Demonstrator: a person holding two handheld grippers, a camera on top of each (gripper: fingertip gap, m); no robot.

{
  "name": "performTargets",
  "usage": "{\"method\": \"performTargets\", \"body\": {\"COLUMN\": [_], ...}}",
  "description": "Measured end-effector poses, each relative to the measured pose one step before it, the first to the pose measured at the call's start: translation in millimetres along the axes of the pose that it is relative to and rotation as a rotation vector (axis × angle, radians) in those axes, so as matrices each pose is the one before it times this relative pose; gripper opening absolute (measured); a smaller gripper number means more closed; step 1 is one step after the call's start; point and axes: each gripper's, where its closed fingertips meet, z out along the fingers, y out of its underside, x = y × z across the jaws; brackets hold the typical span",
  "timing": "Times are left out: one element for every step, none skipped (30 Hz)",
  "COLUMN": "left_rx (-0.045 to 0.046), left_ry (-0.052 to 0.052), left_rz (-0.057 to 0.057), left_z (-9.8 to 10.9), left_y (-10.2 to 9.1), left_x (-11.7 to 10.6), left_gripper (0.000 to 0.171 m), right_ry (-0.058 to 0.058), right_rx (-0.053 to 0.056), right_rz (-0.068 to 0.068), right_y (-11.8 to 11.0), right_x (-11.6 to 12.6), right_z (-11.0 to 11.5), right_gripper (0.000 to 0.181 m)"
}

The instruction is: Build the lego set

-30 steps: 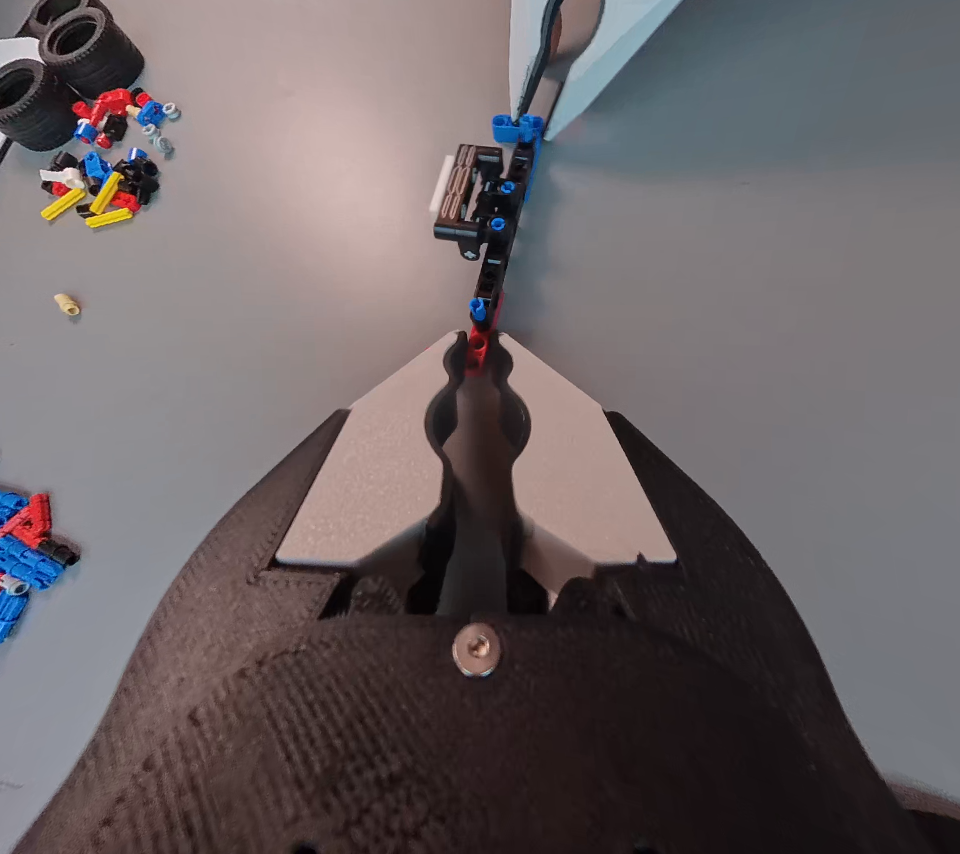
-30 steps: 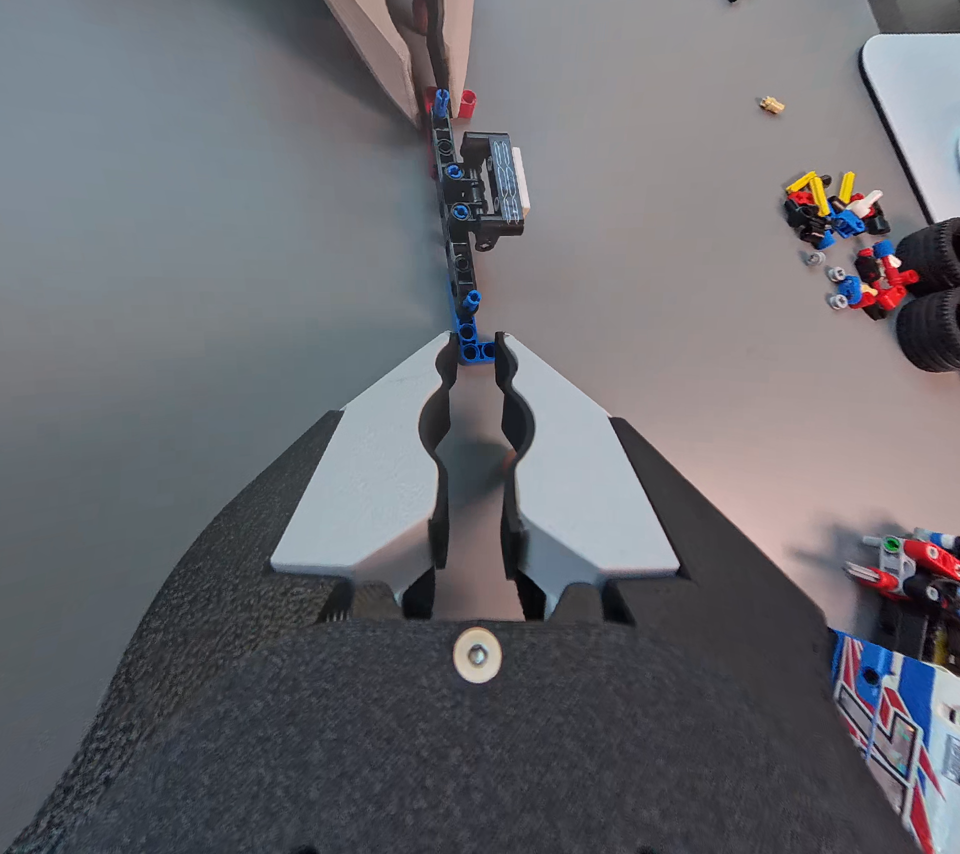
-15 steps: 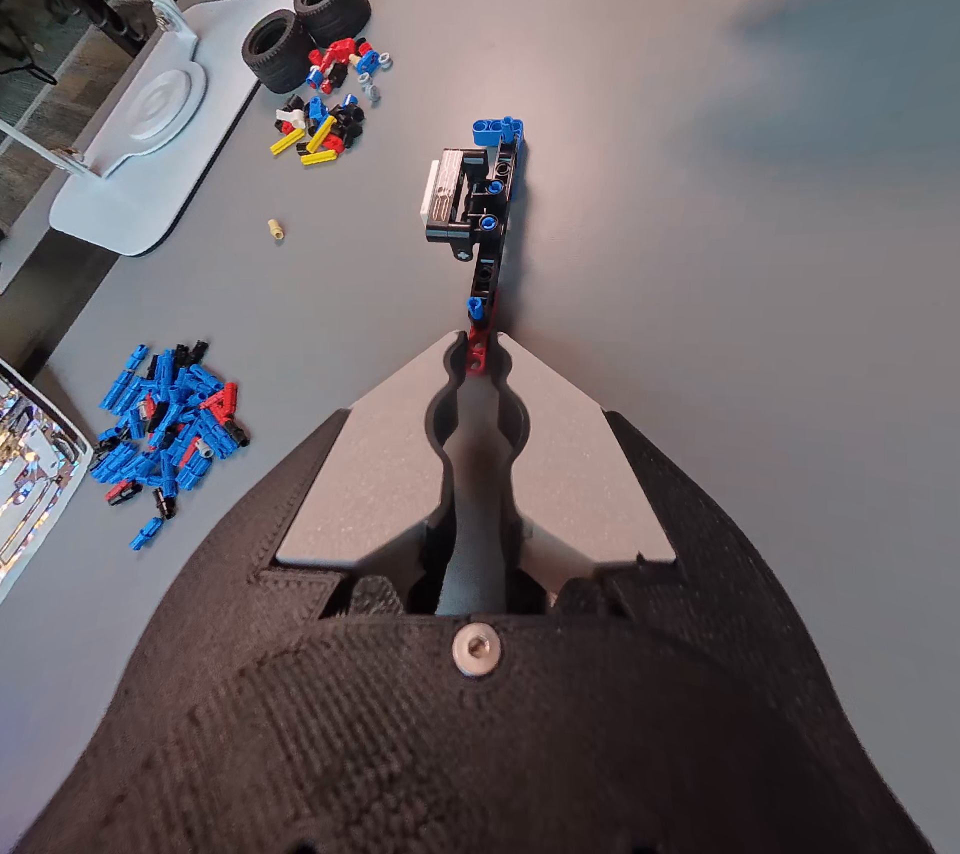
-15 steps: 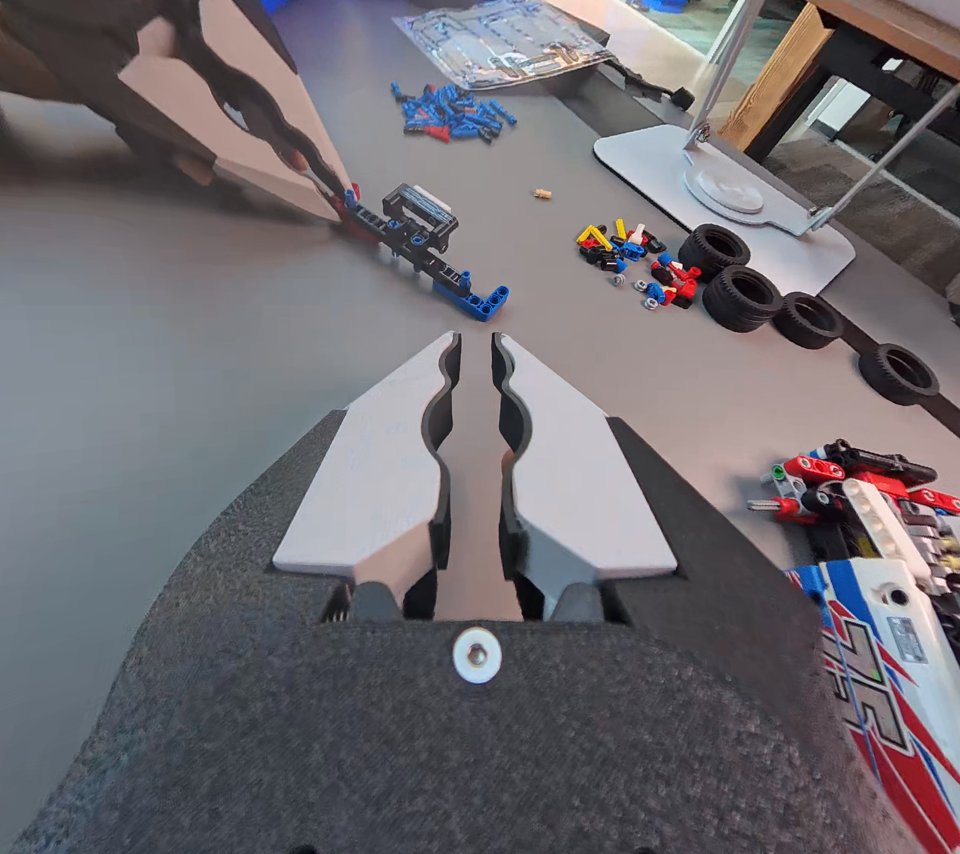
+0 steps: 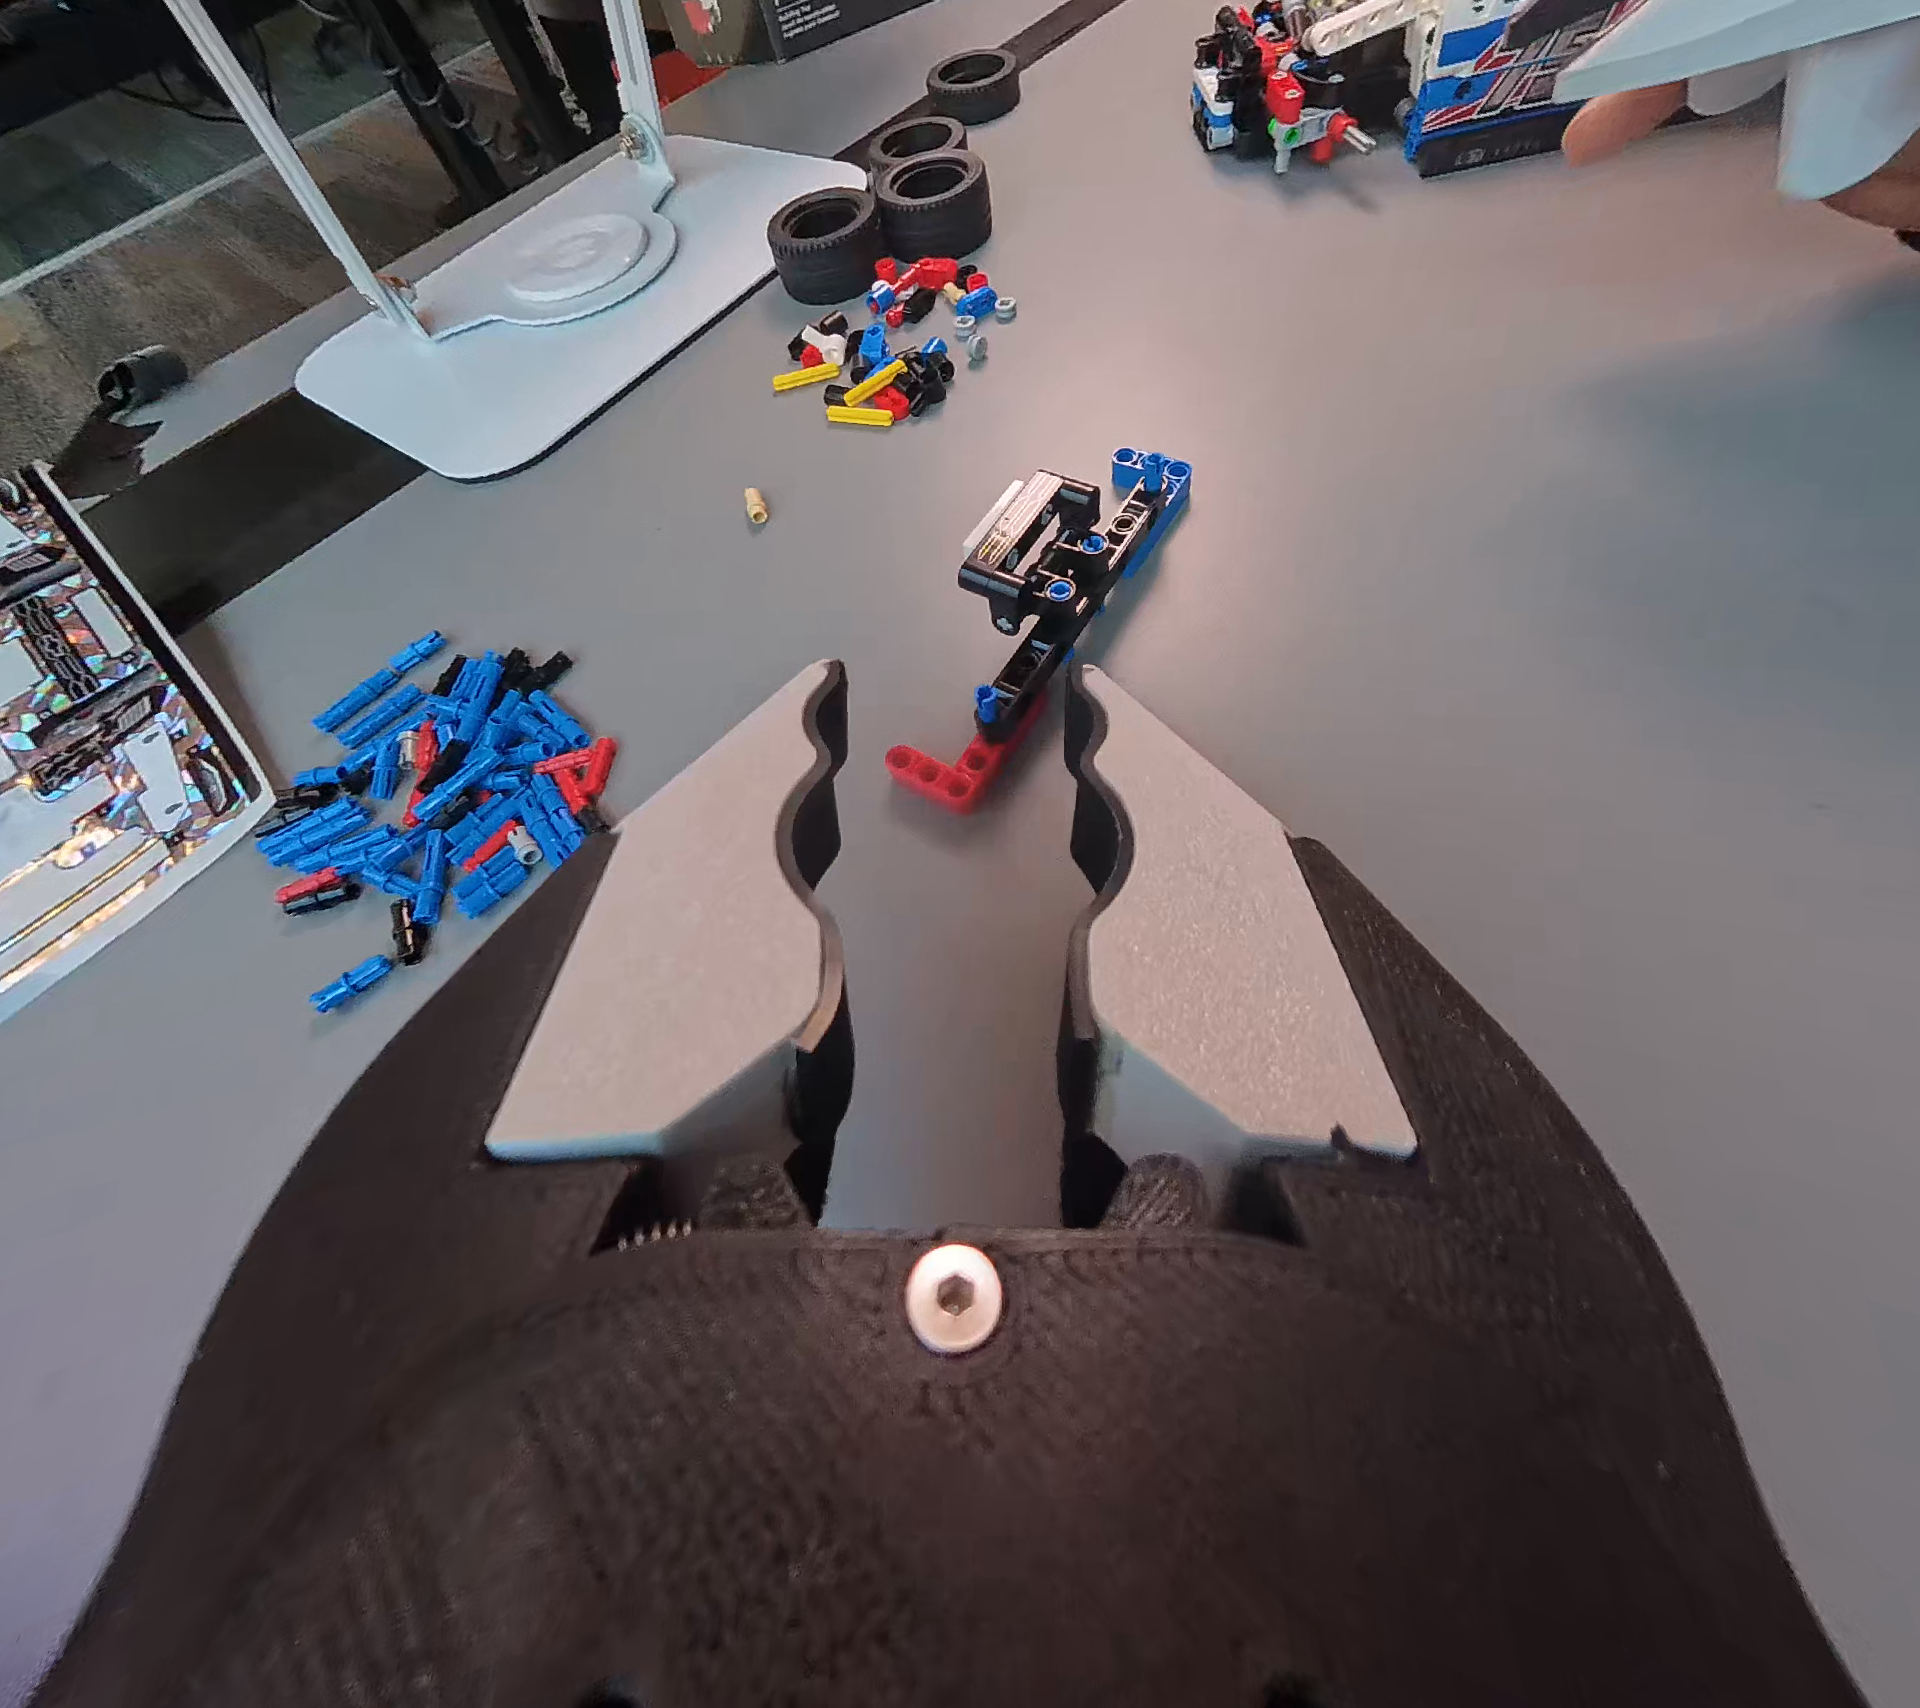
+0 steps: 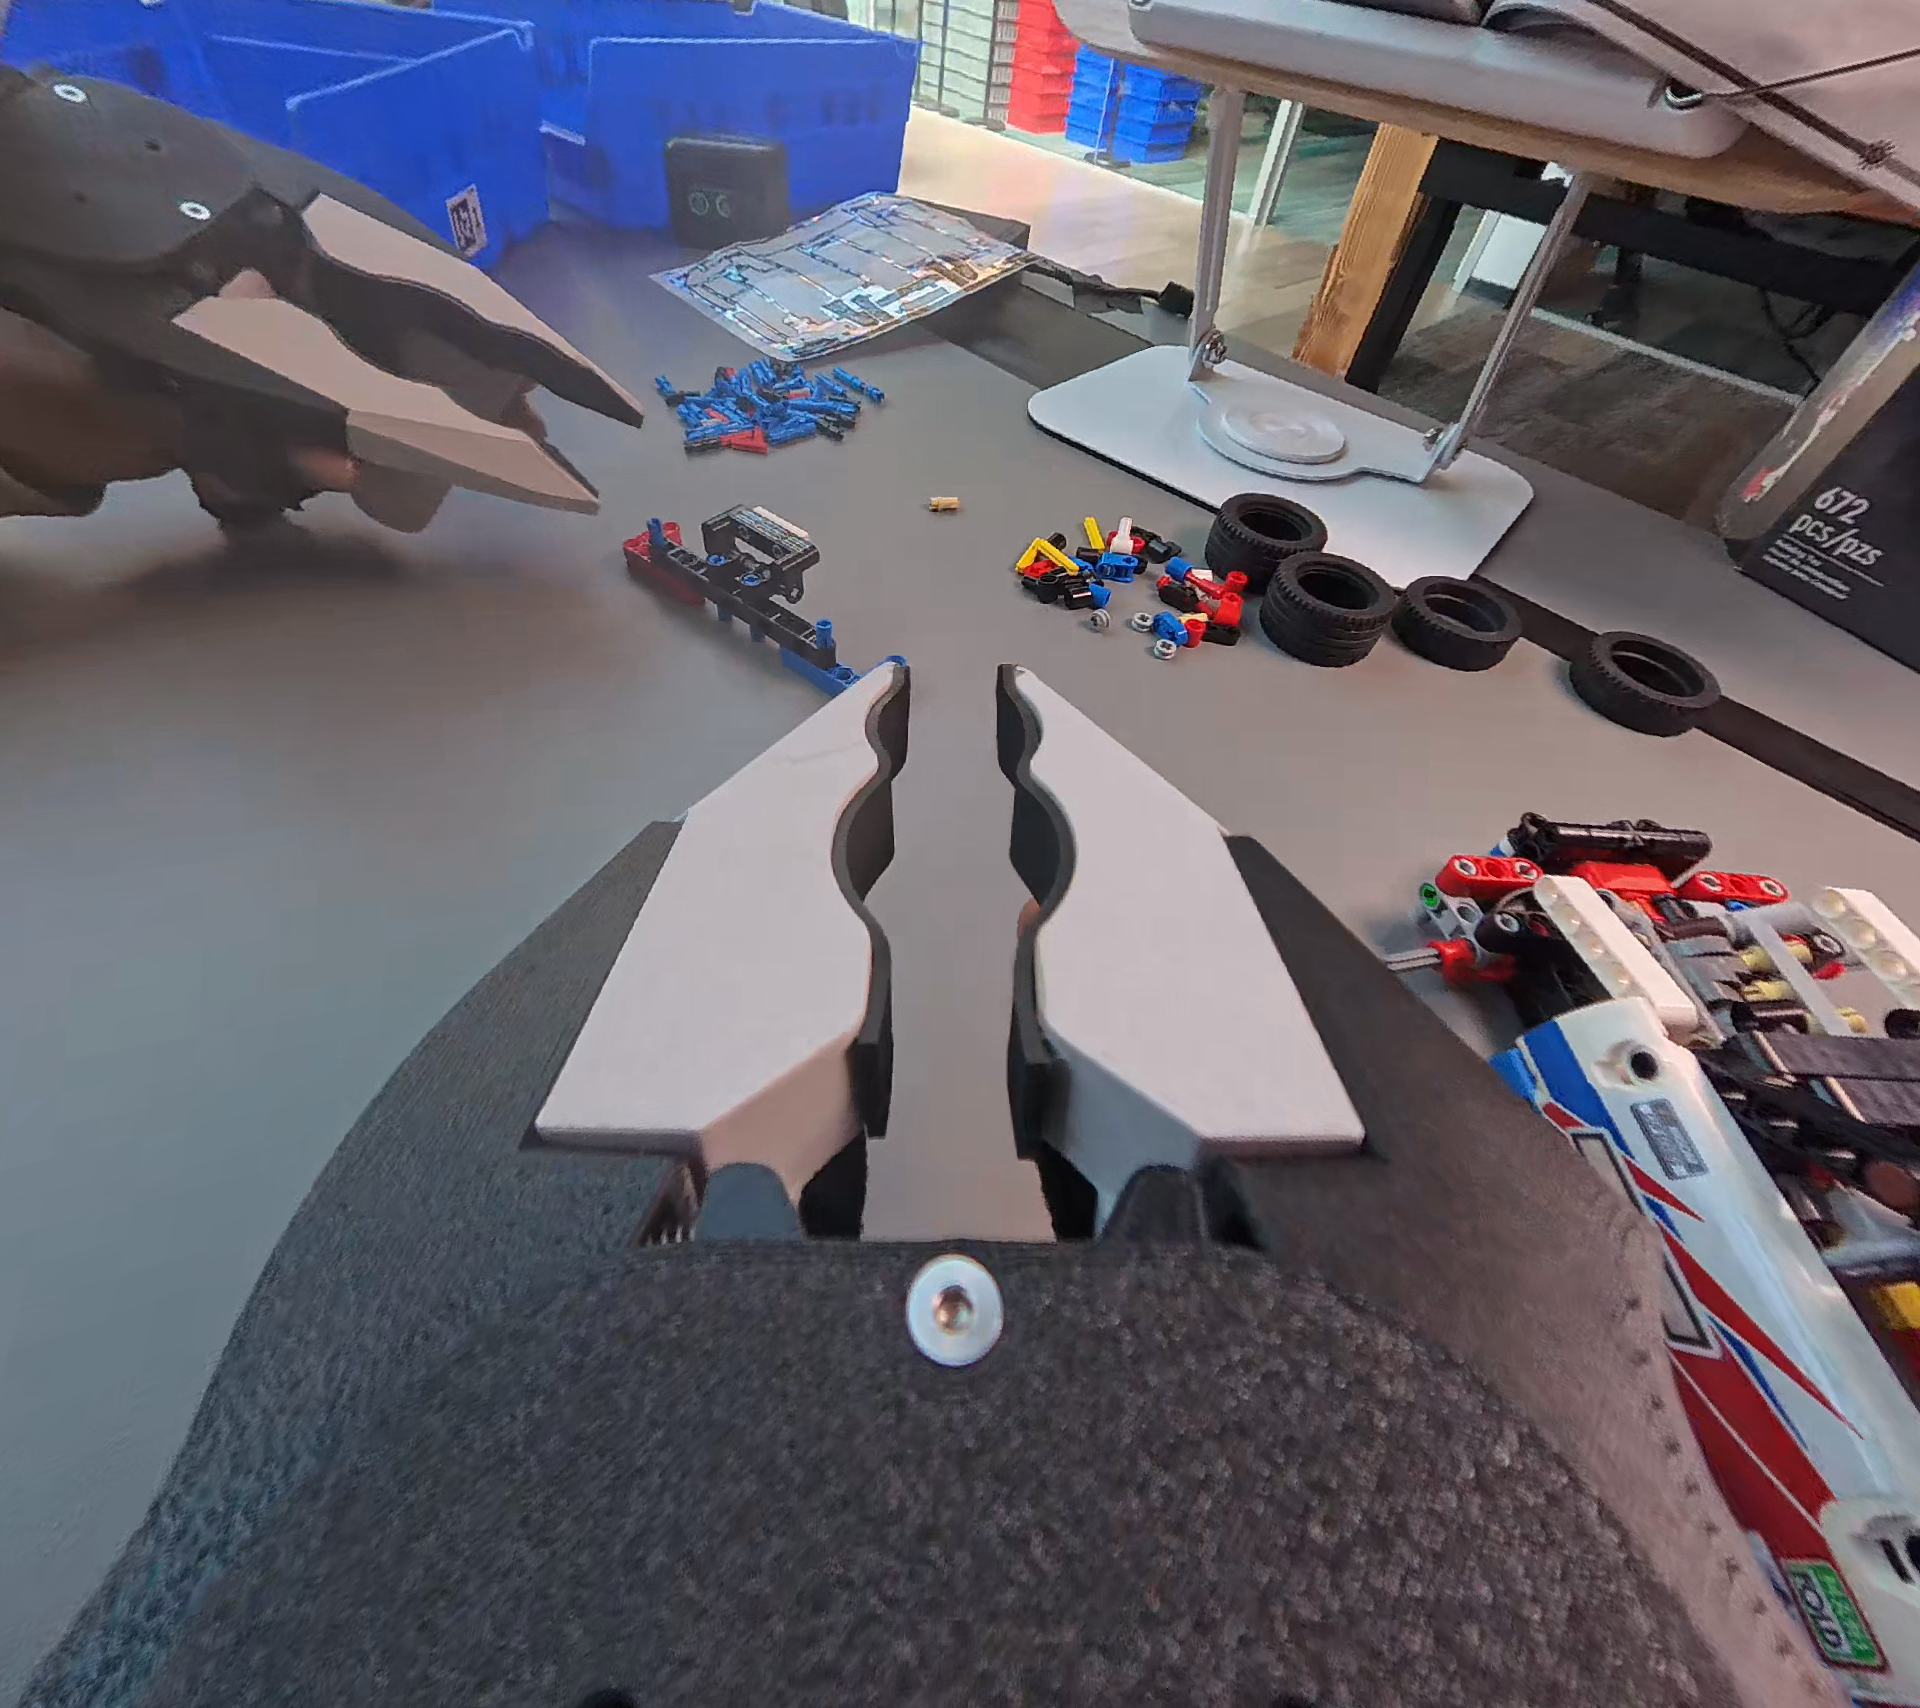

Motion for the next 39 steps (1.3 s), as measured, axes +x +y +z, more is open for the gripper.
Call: {"method": "performTargets", "body": {"left_rx": [0.00148,0.00052,-0.00085,-0.00057,-0.00112,-0.0044,-0.00667,-0.00532,-0.00168,0.00099,0.00317,0.00553,0.0085,0.01284,0.01541,0.01797,0.02117,0.01902,0.01188,0.00174,-0.00422,-0.00897,-0.0138,-0.02079,-0.02654,-0.01691,-0.00549,0.0013,-0.00585,-0.01124,-0.00614,-0.00136,-0.00221,-0.00071,0.00188,0.00108,0.00023,-0.0005,-0.00147], "left_ry": [0.0079,0.0104,0.0049,-0.0004,0.0028,0.0014,0.0016,0.0011,0.0012,0.0021,0.0016,0.0017,0.0013,-0.0043,-0.0062,-0.0125,-0.0157,-0.0127,-0.0106,-0.0089,-0.0028,0.0038,0.0054,0.0084,0.0043,-0.0025,-0.0058,-0.0035,-0.0002,-0.0027,-0.008,-0.0059,-0.0049,-0.0047,-0.0028,-0.0018,-0.0007,0.0011,0.0007], "left_rz": [-0.0023,-0.0003,0.0008,0.0032,0.0052,0.0053,0.006,0.0064,0.0074,0.0074,0.0056,0.0019,-0.0005,-0.0002,0.0034,0.0046,0.0055,0.0038,0.0034,0.0085,0.0133,0.0087,0.0006,-0.0039,-0.0053,-0.0003,0.0037,0.0021,0.0012,0.0025,0.0063,0.0085,0.0068,0.0044,0.0021,-0.0004,-0.0013,-0.001,-0.0001], "left_z": [0.34,0.41,0.64,0.57,0.58,0.57,0.81,0.55,0.32,0.11,-0.22,-0.29,-0.43,-0.67,-0.7,-0.91,-0.95,-0.72,-0.2,0.69,1.18,1.54,1.71,1.88,1.84,0.9,-0.37,-0.7,-0.63,-0.53,-0.67,-0.88,-0.66,-0.49,-0.45,-0.22,0.0,0.07,0.22], "left_y": [-0.55,-0.38,-0.21,-0.23,-0.07,0.37,0.83,0.55,0.11,-0.22,-0.64,-0.94,-1.61,-2.36,-3.0,-3.74,-4.33,-3.94,-2.6,-0.63,0.68,1.67,2.78,4.2,5.0,3.58,0.99,0.12,1.19,2.02,1.33,0.63,0.74,0.51,-0.07,-0.03,0.03,0.12,0.23], "left_x": [1.91,2.23,1.37,0.56,0.88,0.77,0.77,0.76,0.93,1.2,1.25,1.32,1.29,0.17,-0.3,-1.45,-2.11,-1.79,-1.32,-1.12,-0.27,0.47,0.55,1.0,0.51,-0.29,-0.69,-0.04,0.51,0.2,-0.5,-0.18,-0.32,-0.55,-0.62,-0.51,-0.52,-0.08,-0.08], "left_gripper": [0.042,0.043,0.044,0.045,0.045,0.047,0.047,0.047,0.047,0.047,0.047,0.047,0.047,0.046,0.045,0.044,0.043,0.042,0.04,0.04,0.04,0.04,0.041,0.044,0.047,0.047,0.047,0.047,0.047,0.047,0.046,0.046,0.045,0.044,0.044,0.044,0.043,0.043,0.043], "right_ry": [-0.0129,-0.0093,-0.001,0.0065,0.0135,0.0133,0.0081,0.0095,0.01,0.0111,0.0116,0.0119,0.0173,0.0226,0.0202,0.0148,0.0098,0.0067,0.01,0.0117,0.0128,0.0084,0.0027,-0.0001,-0.0003,0.0059,0.0052,0.0097,0.015,0.0186,0.0167,0.0218,0.0272,0.0264,0.0232,0.0137,0.0084,0.0101,0.0097], "right_rx": [-0.0173,-0.0099,0.0003,0.0057,0.0086,0.012,0.0145,0.0144,0.0165,0.0188,0.0206,0.0205,0.0213,0.0215,0.0189,0.0186,0.0152,0.0096,0.0126,0.0121,0.0076,0.0065,0.0099,0.0114,0.0077,0.0089,0.0087,0.0099,0.0039,-0.0001,-0.0005,-0.0022,-0.0033,-0.0047,0.0009,0.0023,0.0012,-0.0001,0.0004], "right_rz": [0.0073,0.0107,0.0074,0.0015,-0.0009,0.0019,0.0077,0.0147,0.017,0.0154,0.0101,0.0029,-0.0019,-0.0038,-0.0022,0.0013,0.0035,-0.0002,-0.0095,-0.0216,-0.0289,-0.0265,-0.0148,-0.0008,0.0068,0.0108,0.0075,0.0011,-0.0072,-0.0077,-0.0033,0.0052,0.0073,0.0033,0.0088,0.0116,0.0131,0.0094,0.0076], "right_y": [1.52,0.68,-0.54,-1.61,-2.42,-3.04,-2.87,-2.35,-2.29,-2.34,-2.92,-3.45,-4.15,-4.66,-4.96,-5.16,-4.71,-3.76,-4.28,-4.51,-4.42,-4.82,-6.13,-6.88,-6.61,-6.37,-6.03,-5.7,-4.09,-2.71,-1.71,-0.8,0.02,0.53,-0.03,0.11,0.26,0.55,0.62], "right_x": [-0.04,0.41,1.29,2.17,3.06,2.98,2.23,2.3,2.11,1.9,1.79,1.67,2.38,3.36,3.5,3.04,2.51,2.06,2.67,3.14,3.75,3.42,3.21,3.31,3.72,4.74,4.62,5.33,6.02,6.54,6.27,7.38,8.08,7.41,6.21,3.92,2.64,2.56,2.26], "right_z": [-0.43,-0.39,-0.66,-0.87,-1.27,-1.26,-1.11,-0.66,-0.52,-0.61,-0.77,-1.0,-0.83,-0.45,0.05,0.77,1.68,2.73,3.99,5.6,7.25,8.74,9.85,11.47,13.15,14.29,15.13,15.71,16.13,16.01,15.32,14.33,13.05,11.5,9.82,8.03,6.44,5.02,3.81], "right_gripper": [0.022,0.03,0.036,0.043,0.048,0.052,0.055,0.058,0.061,0.063,0.063,0.063,0.062,0.06,0.058,0.057,0.055,0.053,0.05,0.047,0.044,0.044,0.044,0.044,0.044,0.043,0.042,0.04,0.038,0.036,0.033,0.029,0.025,0.022,0.016,0.014,0.012,0.012,0.011]}}
